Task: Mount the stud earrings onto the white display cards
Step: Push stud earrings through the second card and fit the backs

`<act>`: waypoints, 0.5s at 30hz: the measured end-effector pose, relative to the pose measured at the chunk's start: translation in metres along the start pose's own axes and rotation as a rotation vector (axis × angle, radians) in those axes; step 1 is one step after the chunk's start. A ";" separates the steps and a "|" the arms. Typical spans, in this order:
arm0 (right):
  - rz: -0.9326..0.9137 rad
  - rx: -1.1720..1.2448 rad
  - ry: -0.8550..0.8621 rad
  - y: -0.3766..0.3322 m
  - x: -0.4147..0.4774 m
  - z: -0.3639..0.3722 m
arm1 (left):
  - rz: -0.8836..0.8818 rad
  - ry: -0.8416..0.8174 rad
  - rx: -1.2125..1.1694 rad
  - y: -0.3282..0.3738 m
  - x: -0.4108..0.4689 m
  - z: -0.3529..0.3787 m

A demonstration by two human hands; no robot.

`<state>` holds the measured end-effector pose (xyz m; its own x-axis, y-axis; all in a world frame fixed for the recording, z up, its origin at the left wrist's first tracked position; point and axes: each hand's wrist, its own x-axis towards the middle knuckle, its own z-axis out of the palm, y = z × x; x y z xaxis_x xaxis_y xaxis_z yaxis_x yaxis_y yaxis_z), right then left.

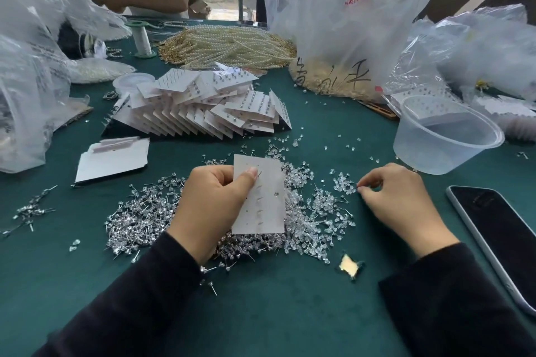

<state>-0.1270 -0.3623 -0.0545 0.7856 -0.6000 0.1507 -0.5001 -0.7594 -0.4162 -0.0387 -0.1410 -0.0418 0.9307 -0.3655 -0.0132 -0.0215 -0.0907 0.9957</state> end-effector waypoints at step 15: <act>-0.295 1.035 -0.024 -0.070 -0.042 0.006 | 0.135 -0.049 0.236 -0.004 -0.005 0.009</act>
<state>-0.1234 -0.2826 -0.0370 0.8372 -0.4146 0.3567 0.2527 -0.2852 -0.9246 -0.0462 -0.1472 -0.0464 0.8948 -0.4332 0.1082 -0.2343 -0.2491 0.9397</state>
